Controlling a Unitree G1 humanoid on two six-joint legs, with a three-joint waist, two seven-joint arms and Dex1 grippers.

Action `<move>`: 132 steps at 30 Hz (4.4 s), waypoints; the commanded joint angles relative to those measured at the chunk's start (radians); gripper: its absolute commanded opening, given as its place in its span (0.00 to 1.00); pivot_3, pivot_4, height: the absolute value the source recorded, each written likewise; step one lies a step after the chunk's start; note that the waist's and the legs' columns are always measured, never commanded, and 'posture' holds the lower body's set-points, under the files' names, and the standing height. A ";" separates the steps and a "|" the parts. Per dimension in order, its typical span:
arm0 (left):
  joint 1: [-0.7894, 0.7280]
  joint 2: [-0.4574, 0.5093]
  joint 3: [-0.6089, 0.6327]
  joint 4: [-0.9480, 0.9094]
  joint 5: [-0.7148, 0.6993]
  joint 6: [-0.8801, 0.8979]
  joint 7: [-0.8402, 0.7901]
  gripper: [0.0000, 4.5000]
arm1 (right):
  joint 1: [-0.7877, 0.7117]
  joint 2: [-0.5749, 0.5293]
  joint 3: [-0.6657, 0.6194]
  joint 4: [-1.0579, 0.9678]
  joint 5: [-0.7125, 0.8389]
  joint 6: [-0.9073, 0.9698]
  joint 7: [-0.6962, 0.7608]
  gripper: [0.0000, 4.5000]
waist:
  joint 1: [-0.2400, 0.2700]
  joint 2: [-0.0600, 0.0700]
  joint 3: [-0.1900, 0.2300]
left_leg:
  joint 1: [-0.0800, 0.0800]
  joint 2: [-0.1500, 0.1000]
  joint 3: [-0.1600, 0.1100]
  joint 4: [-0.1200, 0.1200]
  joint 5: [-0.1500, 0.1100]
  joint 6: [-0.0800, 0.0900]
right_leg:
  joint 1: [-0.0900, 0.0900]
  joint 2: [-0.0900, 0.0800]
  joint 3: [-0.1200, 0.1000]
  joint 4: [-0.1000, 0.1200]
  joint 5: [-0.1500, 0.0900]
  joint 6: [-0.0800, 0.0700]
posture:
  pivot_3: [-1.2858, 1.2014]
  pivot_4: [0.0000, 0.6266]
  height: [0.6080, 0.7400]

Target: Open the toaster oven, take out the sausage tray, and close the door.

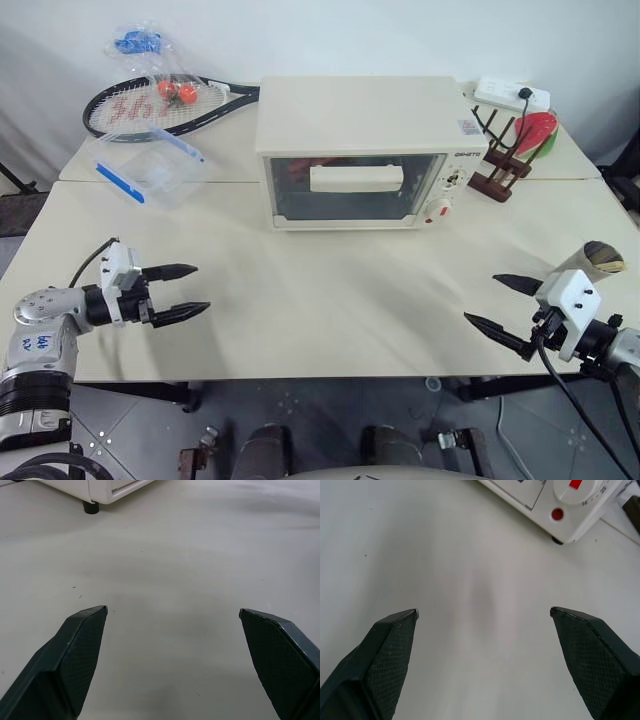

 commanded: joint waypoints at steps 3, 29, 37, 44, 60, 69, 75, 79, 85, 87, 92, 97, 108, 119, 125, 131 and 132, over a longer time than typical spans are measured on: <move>-0.047 -0.023 0.016 -0.002 -0.001 0.005 0.079 1.00 | -0.074 -0.026 0.011 -0.055 0.029 0.049 -0.006 0.99 | 0.000 0.000 0.000 | 0.000 0.000 0.000 0.000 0.000 0.000 | 0.000 0.000 0.000 0.000 0.000 0.000 | 0.52 0.24 1.00; -0.078 -0.090 0.022 -0.089 -0.076 0.067 0.027 1.00 | -0.966 0.142 0.487 0.413 -0.160 0.029 0.105 0.99 | -0.009 -0.001 0.001 | -0.006 0.001 0.012 0.002 0.000 0.000 | -0.015 0.000 0.008 0.006 0.000 0.000 | 0.52 0.24 1.00; -0.084 -0.089 0.035 -0.089 -0.091 0.084 0.035 1.00 | -0.963 0.153 0.484 0.297 -0.089 0.085 0.190 0.99 | -0.020 -0.001 0.001 | -0.006 0.002 0.012 0.002 0.000 0.000 | -0.015 0.000 0.008 0.006 0.000 0.000 | 0.52 0.24 1.00; -0.162 -0.083 0.043 -0.060 -0.105 0.149 0.061 1.00 | -0.884 0.113 0.510 0.170 -0.065 0.145 0.272 0.99 | -0.027 -0.001 0.001 | -0.006 0.002 0.011 0.001 0.000 0.000 | -0.015 0.000 0.008 0.006 0.000 0.000 | 0.52 0.24 1.00; -0.346 -0.089 0.043 -0.002 -0.178 0.290 -0.025 0.24 | -0.766 0.121 0.516 0.065 -0.099 0.155 0.227 1.00 | -0.027 -0.002 0.001 | -0.006 0.002 0.011 0.001 0.000 0.000 | -0.015 0.000 0.008 0.006 0.000 0.000 | 0.52 0.24 1.00; -0.534 -0.187 -0.056 0.211 -0.074 0.191 -0.040 0.01 | -0.729 0.126 0.510 0.012 -0.092 0.186 0.183 1.00 | -0.025 -0.003 0.002 | -0.007 0.001 0.011 0.003 0.000 0.000 | -0.015 0.000 0.008 0.006 0.000 0.000 | 0.52 0.24 1.00; -0.625 -0.229 -0.122 0.335 0.010 0.129 -0.082 0.01 | -0.694 0.126 0.502 -0.044 -0.084 0.226 0.141 1.00 | -0.027 -0.004 0.002 | -0.008 0.001 0.011 0.002 0.000 0.000 | -0.016 0.001 0.007 0.005 0.000 0.000 | 0.52 0.24 1.00; -0.677 -0.242 -0.176 0.404 0.072 0.105 -0.121 0.01 | -0.657 0.108 0.487 -0.082 -0.086 0.259 0.113 1.00 | -0.025 -0.004 0.002 | -0.008 0.001 0.011 0.002 0.000 0.000 | -0.016 0.001 0.007 0.005 0.000 0.000 | 0.52 0.24 1.00; -0.721 -0.253 -0.189 0.462 0.102 0.079 -0.178 0.01 | -0.570 0.045 0.442 -0.123 -0.092 0.300 0.083 1.00 | -0.018 -0.004 0.003 | -0.011 0.001 0.010 0.006 -0.001 0.001 | -0.017 0.000 0.006 0.005 0.000 0.000 | 0.52 0.24 1.00; -0.734 -0.257 -0.187 0.479 0.107 0.072 -0.180 0.01 | -0.546 0.028 0.432 -0.116 -0.103 0.299 0.071 1.00 | -0.013 -0.004 0.003 | -0.012 0.001 0.010 0.008 -0.001 0.002 | -0.017 0.000 0.006 0.005 0.000 0.000 | 0.52 0.24 1.00; -0.749 -0.264 -0.189 0.506 0.123 0.052 -0.187 0.01 | -0.508 -0.019 0.427 -0.085 -0.154 0.300 0.039 1.00 | -0.003 -0.004 0.003 | -0.013 0.001 0.010 0.011 -0.002 0.003 | -0.017 0.000 0.006 0.007 0.000 0.001 | 0.52 0.24 1.00; -0.745 -0.266 -0.207 0.505 0.148 0.042 -0.208 0.01 | -0.428 -0.103 0.390 -0.096 -0.173 0.305 0.060 1.00 | 0.004 -0.005 0.003 | -0.014 0.001 0.010 0.013 -0.003 0.004 | -0.016 0.000 0.006 0.006 0.001 0.001 | 0.52 0.24 1.00; -0.717 -0.262 -0.325 0.506 0.273 -0.035 -0.223 0.01 | -0.240 -0.297 0.049 -0.297 0.013 0.457 0.180 1.00 | 0.022 -0.005 0.003 | -0.014 0.001 0.010 0.015 -0.004 0.006 | -0.016 0.000 0.007 0.006 0.001 0.002 | 0.52 0.24 1.00; -0.652 -0.269 -0.422 0.510 0.373 -0.240 -0.217 0.01 | -0.689 -0.148 0.447 -0.264 -0.124 0.544 -0.075 1.00 | 0.014 -0.006 0.003 | -0.014 0.002 0.010 0.016 -0.005 0.006 | -0.016 0.000 0.007 0.007 0.001 0.002 | 0.52 0.24 1.00; -0.606 -0.282 -0.329 0.453 0.265 -0.234 -0.186 0.01 | -0.875 -0.012 0.706 -0.075 -0.405 0.446 -0.213 1.00 | 0.010 -0.005 0.003 | -0.014 0.002 0.011 0.017 -0.005 0.006 | -0.016 0.000 0.007 0.009 0.001 0.002 | 0.52 0.24 1.00; -0.467 -0.305 -0.114 0.201 0.003 -0.052 -0.127 0.01 | -1.026 0.146 0.879 0.164 -0.658 0.319 -0.329 1.00 | -0.015 -0.005 0.003 | -0.017 0.002 0.011 0.017 -0.005 0.005 | -0.023 -0.001 0.007 0.015 0.001 0.002 | 0.52 0.24 1.00; -0.439 -0.310 -0.082 0.153 -0.037 -0.031 -0.113 0.01 | -1.042 0.161 0.899 0.196 -0.692 0.295 -0.340 1.00 | -0.019 -0.005 0.003 | -0.018 0.002 0.011 0.017 -0.005 0.005 | -0.025 -0.001 0.007 0.016 0.001 0.002 | 0.52 0.24 1.00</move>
